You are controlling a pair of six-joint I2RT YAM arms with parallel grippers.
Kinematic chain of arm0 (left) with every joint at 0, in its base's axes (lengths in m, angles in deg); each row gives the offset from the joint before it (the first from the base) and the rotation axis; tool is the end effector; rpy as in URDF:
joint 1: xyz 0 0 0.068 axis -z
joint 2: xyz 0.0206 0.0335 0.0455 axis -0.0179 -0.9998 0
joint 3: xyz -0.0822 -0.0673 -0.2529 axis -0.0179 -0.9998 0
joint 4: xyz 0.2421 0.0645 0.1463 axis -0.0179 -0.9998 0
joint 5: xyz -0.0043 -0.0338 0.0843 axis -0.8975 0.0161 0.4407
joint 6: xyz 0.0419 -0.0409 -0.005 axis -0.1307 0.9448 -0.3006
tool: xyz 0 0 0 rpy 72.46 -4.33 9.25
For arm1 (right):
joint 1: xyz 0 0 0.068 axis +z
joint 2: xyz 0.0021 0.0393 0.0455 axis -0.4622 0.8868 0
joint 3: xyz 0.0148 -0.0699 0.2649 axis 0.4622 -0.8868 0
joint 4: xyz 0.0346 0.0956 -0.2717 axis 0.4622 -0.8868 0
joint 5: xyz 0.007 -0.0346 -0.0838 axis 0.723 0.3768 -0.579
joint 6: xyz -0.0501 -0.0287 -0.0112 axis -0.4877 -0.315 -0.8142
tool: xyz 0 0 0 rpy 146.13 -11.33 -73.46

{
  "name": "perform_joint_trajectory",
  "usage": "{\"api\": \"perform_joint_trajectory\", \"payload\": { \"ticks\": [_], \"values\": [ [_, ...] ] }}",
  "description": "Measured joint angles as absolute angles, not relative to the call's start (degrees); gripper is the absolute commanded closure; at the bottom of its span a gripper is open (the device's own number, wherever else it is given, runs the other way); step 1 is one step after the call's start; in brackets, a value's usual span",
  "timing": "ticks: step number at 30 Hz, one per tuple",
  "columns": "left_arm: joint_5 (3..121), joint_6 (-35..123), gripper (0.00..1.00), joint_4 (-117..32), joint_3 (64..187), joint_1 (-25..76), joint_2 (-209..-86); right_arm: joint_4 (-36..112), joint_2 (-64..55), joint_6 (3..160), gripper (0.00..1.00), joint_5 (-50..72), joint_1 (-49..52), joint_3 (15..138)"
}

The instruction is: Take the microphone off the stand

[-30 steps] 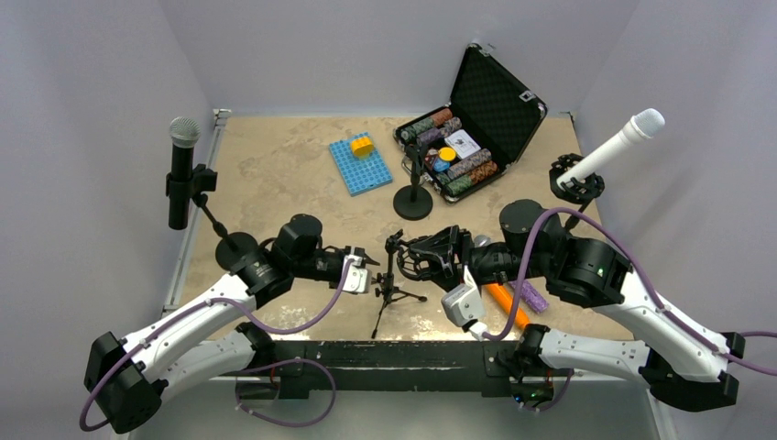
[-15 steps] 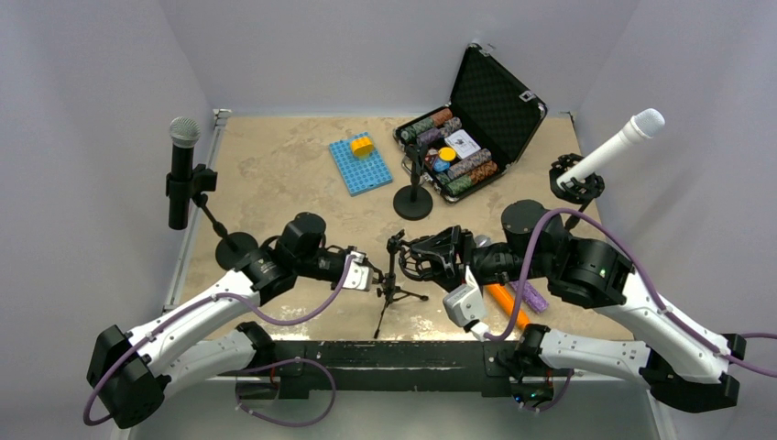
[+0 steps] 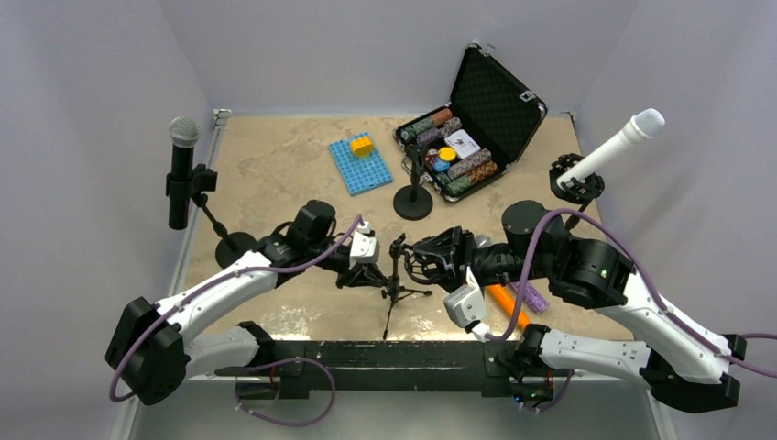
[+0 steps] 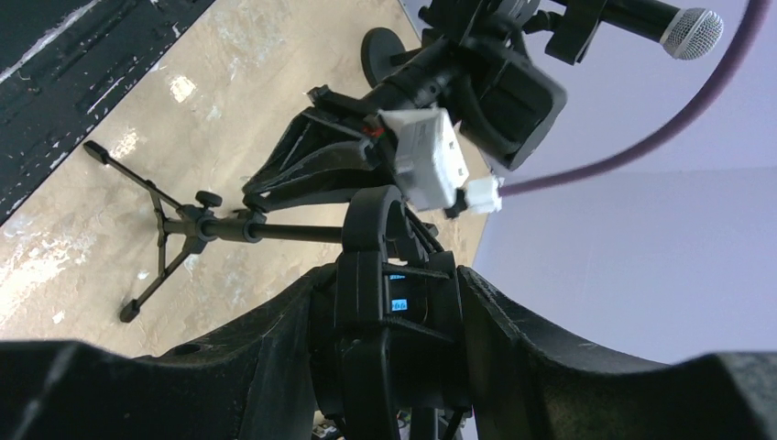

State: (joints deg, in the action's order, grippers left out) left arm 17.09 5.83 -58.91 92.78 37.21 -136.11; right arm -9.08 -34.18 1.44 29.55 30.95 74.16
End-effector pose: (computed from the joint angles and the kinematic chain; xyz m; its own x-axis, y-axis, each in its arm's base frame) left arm 0.1805 -0.1856 0.2312 -0.0559 0.3801 -0.9233 0.9901 -0.0984 -0.1005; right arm 0.0834 0.1721 0.4291 0.8636 -0.2305 -0.4484 -0.5025 -0.3223 -0.8023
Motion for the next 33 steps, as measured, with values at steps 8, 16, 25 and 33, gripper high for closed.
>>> {"api": "perform_joint_trajectory", "payload": {
  "ticks": [8, 16, 25, 33],
  "values": [
    [15.3, 5.8, 0.66, -70.6, 95.6, 36.8, -145.3, -8.3, -33.7, 1.4, 0.45, 29.6, 31.0, 74.2],
    [19.4, 0.9, 0.33, -75.8, 96.7, 35.6, -131.3, -8.1, -33.7, 1.4, 0.45, 29.5, 31.0, 74.2],
    [22.3, -8.3, 0.31, -71.0, 94.1, 38.5, -121.9, -7.2, -33.7, 1.4, 0.45, 29.1, 31.0, 73.9],
    [25.8, -22.0, 0.32, -67.8, 89.2, 42.2, -123.1, -7.3, -33.7, 1.4, 0.45, 29.1, 31.0, 73.9]
  ]
}}
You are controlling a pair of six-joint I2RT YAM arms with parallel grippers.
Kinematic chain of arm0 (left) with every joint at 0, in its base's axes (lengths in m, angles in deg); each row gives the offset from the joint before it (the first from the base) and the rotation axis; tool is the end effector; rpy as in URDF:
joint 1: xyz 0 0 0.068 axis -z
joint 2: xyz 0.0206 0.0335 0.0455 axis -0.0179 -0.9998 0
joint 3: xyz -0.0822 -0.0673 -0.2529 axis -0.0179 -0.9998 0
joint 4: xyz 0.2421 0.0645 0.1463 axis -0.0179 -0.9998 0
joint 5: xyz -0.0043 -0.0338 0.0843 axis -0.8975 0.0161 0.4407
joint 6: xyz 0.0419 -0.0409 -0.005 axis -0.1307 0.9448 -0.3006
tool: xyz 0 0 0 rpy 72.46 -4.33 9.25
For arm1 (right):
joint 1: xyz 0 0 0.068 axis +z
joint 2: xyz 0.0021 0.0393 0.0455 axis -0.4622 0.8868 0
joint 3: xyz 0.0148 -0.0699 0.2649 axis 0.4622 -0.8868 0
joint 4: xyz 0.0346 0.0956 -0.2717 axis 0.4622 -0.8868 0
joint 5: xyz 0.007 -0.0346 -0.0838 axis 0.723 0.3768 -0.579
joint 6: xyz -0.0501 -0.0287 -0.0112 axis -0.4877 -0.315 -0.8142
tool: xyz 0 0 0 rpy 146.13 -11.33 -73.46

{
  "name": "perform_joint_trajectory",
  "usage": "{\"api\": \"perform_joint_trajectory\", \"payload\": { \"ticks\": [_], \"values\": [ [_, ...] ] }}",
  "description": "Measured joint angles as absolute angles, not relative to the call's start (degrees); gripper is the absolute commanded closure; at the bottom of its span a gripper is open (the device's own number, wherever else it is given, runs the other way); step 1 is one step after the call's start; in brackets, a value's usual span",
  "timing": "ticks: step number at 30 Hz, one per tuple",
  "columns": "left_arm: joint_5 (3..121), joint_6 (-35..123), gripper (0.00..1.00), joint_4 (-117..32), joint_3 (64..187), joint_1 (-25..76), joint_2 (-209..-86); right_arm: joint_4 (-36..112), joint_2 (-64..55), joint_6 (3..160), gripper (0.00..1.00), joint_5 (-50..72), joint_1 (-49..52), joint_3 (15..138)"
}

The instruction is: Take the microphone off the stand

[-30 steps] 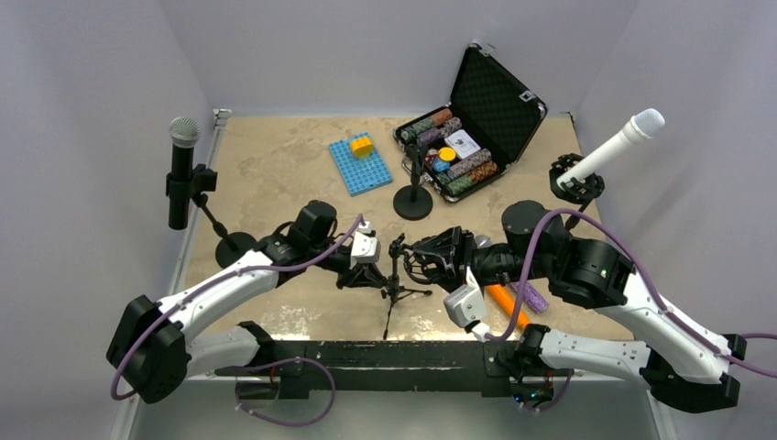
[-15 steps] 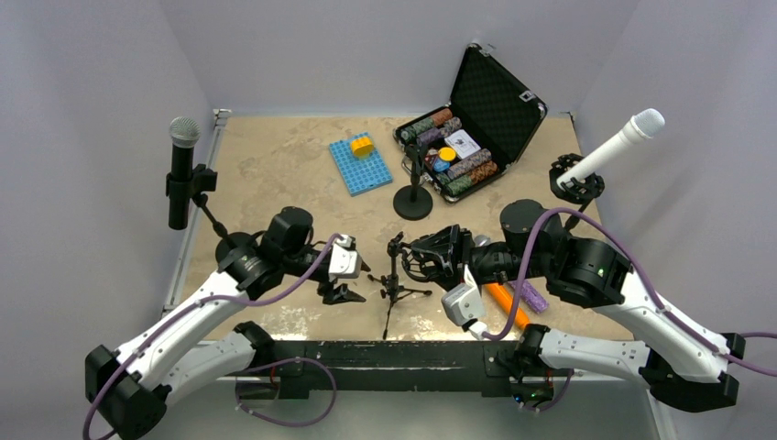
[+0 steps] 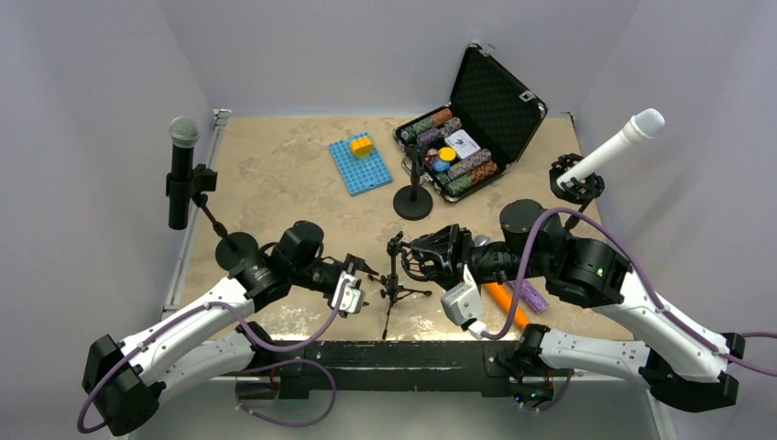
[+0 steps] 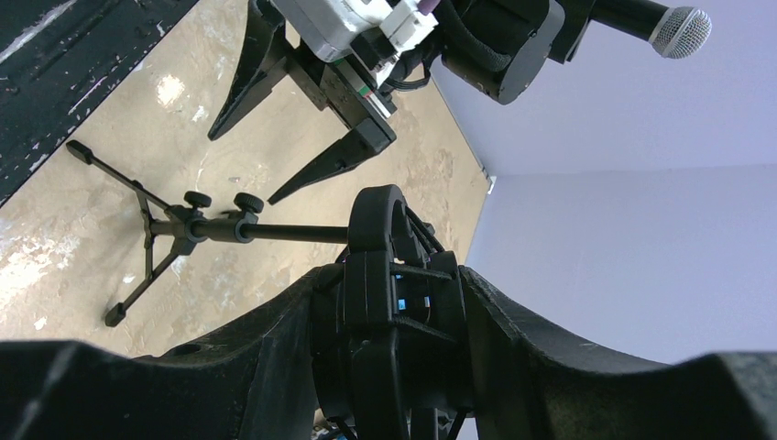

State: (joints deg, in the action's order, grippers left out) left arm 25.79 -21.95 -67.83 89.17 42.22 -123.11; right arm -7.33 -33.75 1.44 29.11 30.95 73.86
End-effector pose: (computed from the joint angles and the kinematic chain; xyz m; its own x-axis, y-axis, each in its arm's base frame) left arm 0.1371 -0.1699 0.2422 0.4581 0.3595 -0.8129 0.8859 -0.2594 0.3845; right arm 0.0860 0.1759 0.4290 0.8674 -0.2305 -0.4409 -0.4949 -0.3080 -0.8125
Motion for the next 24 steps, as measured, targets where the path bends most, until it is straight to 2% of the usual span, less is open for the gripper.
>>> {"api": "perform_joint_trajectory", "payload": {
  "ticks": [7, 11, 24],
  "values": [
    [26.7, -24.7, 0.34, -65.2, 88.9, 43.7, -123.3, -7.4, -33.7, 1.4, 0.45, 29.1, 31.0, 73.9],
    [26.7, -26.2, 0.4, -65.3, 88.4, 44.0, -123.4, -7.6, -33.6, 1.4, 0.45, 29.1, 31.0, 73.9],
    [29.4, -37.4, 0.42, -68.0, 88.7, 44.9, -126.5, -7.8, -33.6, 1.5, 0.45, 29.1, 31.0, 73.3]
  ]
}}
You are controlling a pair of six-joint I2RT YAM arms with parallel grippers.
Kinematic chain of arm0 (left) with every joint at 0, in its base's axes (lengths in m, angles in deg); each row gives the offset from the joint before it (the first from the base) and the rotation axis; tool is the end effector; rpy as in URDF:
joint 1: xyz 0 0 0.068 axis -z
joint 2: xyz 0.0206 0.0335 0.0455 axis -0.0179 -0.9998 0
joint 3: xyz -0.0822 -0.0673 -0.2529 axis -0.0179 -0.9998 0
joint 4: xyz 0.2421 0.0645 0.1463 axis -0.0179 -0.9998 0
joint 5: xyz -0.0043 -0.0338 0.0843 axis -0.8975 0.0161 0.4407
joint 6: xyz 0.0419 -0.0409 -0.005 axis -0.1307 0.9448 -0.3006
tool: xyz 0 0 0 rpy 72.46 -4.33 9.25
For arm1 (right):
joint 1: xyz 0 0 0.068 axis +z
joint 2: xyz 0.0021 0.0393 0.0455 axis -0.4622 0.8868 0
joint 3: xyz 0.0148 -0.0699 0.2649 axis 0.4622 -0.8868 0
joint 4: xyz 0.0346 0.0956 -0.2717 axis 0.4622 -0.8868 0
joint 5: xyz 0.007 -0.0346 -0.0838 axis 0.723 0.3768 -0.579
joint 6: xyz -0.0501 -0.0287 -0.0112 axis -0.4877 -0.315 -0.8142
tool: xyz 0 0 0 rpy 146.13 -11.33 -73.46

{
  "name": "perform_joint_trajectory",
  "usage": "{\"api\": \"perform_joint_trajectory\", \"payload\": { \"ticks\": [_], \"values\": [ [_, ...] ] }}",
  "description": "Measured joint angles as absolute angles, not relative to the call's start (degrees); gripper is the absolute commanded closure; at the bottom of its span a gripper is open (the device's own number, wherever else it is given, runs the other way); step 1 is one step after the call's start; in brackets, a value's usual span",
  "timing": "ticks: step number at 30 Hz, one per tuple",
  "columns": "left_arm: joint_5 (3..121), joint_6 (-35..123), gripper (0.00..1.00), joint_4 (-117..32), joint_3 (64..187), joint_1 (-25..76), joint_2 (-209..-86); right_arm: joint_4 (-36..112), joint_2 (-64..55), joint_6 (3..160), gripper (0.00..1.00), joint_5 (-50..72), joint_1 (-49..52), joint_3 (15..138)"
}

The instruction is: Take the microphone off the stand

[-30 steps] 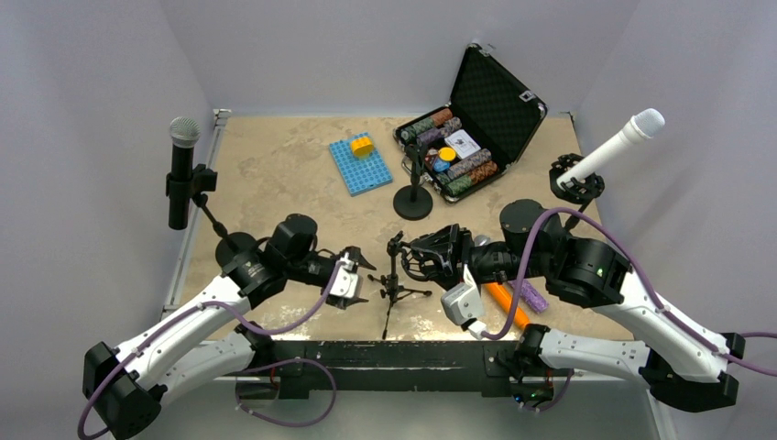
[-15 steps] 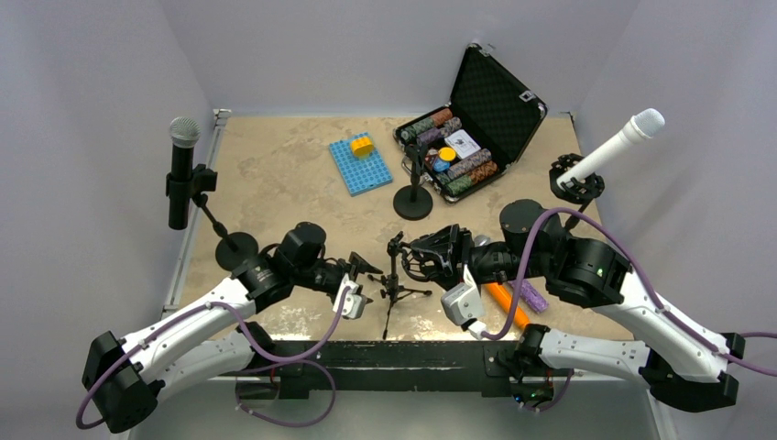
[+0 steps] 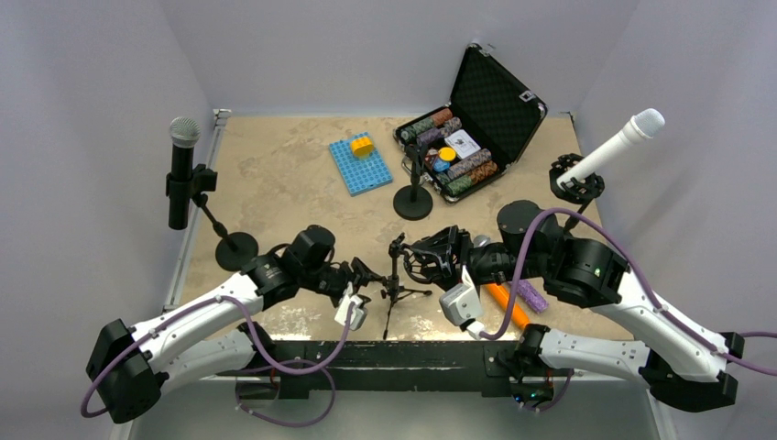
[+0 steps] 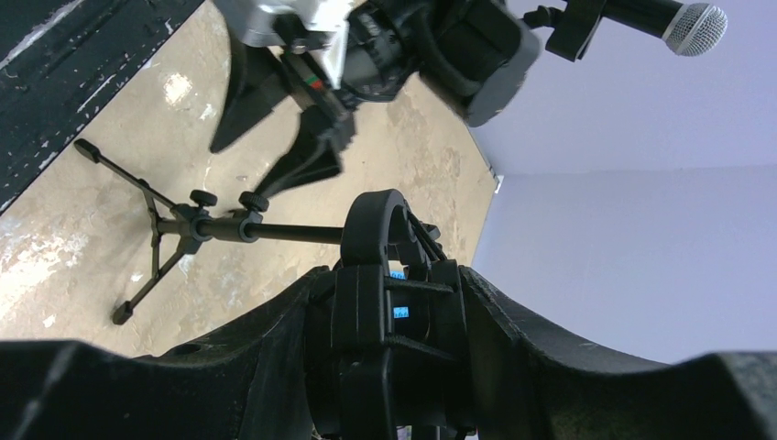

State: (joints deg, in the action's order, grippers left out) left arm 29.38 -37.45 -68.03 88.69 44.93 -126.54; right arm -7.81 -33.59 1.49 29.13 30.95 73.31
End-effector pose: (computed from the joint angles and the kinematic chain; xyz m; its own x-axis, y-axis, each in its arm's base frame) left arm 0.1356 -0.1803 0.2257 0.6626 0.3311 -0.6718 0.7444 -0.3901 0.5419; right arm 0.0868 0.1771 0.4244 0.8622 -0.2383 -0.4470 -0.5044 -0.3222 -0.8011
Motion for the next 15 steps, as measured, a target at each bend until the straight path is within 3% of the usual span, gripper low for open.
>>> {"api": "perform_joint_trajectory", "payload": {
  "ticks": [8, 15],
  "values": [
    [30.5, -38.9, 0.41, -73.4, 84.4, 46.0, -128.2, -6.9, -33.8, 1.5, 0.45, 29.1, 31.0, 72.7],
    [35.4, -29.8, 0.34, -71.5, 84.8, 46.0, -119.3, -5.5, -34.0, 1.5, 0.45, 28.3, 31.0, 72.1]
  ]
}}
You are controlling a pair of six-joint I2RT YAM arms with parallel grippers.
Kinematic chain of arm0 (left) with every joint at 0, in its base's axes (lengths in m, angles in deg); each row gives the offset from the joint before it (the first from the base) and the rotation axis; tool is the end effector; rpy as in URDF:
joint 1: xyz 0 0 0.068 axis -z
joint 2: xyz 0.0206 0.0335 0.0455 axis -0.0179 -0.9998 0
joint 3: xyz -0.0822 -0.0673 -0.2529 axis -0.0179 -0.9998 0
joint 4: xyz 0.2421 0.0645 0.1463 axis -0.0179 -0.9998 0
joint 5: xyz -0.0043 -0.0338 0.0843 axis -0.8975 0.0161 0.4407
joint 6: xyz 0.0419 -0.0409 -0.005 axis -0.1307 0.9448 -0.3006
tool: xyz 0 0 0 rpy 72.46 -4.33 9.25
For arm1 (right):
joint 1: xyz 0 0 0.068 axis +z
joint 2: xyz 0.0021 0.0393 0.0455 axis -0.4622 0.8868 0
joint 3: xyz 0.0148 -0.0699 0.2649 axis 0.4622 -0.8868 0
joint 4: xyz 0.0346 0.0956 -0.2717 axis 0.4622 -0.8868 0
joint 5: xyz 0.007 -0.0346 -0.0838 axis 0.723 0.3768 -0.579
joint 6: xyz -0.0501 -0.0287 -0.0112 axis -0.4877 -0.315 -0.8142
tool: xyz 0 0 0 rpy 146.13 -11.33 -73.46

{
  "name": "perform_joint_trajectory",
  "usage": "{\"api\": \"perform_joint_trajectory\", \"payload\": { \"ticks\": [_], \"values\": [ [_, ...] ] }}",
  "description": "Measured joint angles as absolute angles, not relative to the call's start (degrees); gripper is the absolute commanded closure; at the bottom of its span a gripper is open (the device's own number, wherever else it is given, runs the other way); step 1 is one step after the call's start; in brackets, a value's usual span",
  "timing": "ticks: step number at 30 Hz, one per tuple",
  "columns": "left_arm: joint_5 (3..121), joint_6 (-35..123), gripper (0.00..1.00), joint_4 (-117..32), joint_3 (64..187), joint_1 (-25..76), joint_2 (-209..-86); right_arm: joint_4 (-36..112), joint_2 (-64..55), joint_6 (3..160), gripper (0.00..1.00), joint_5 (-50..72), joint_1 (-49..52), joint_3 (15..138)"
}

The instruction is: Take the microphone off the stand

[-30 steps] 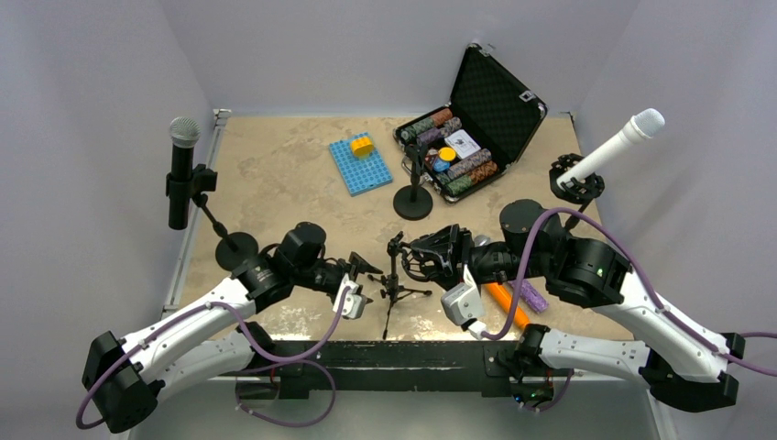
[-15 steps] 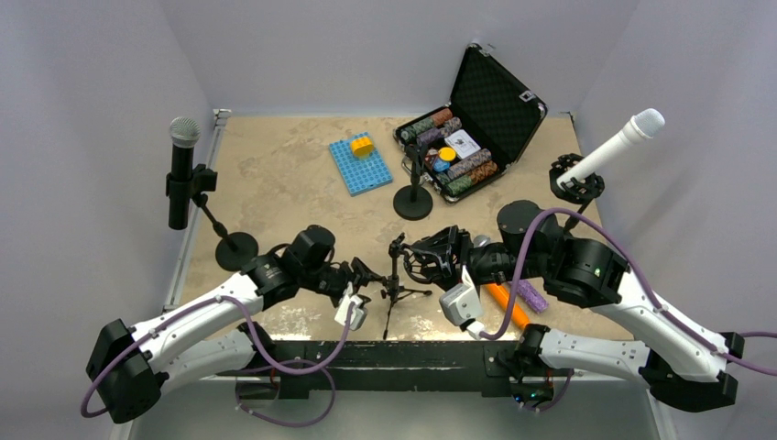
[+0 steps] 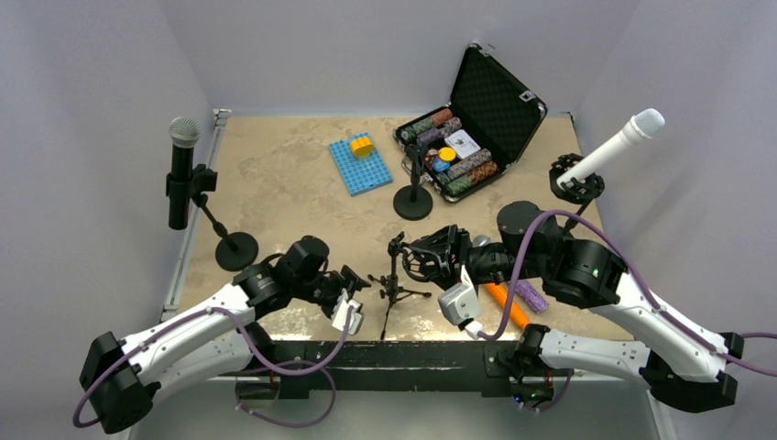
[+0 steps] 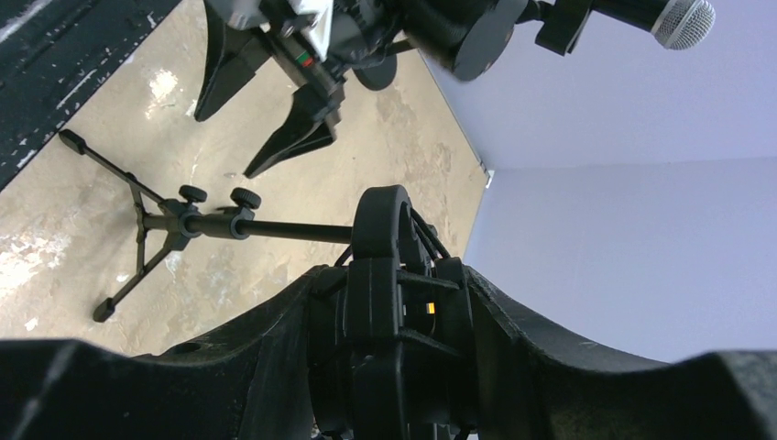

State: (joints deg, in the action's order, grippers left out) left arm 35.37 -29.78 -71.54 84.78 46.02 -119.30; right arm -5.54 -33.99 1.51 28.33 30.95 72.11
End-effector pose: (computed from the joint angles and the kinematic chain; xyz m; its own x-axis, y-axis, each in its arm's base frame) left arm 0.1192 -0.1639 0.2187 0.5678 0.4493 -0.6898 0.8231 -0.3174 0.4708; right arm 0.0883 0.1786 0.4224 0.8672 -0.2411 -0.4358 -0.4936 -0.3006 -0.8161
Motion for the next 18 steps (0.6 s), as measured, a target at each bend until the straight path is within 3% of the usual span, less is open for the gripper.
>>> {"api": "perform_joint_trajectory", "payload": {
  "ticks": [6, 18],
  "values": [
    [35.1, -30.0, 0.31, -64.5, 84.7, 46.0, -113.8, -5.1, -34.6, 1.5, 0.45, 27.8, 31.0, 71.5],
    [29.3, -35.7, 0.37, -62.8, 84.7, 46.0, -119.5, -5.2, -34.6, 1.5, 0.45, 27.9, 31.0, 71.5]
  ]
}}
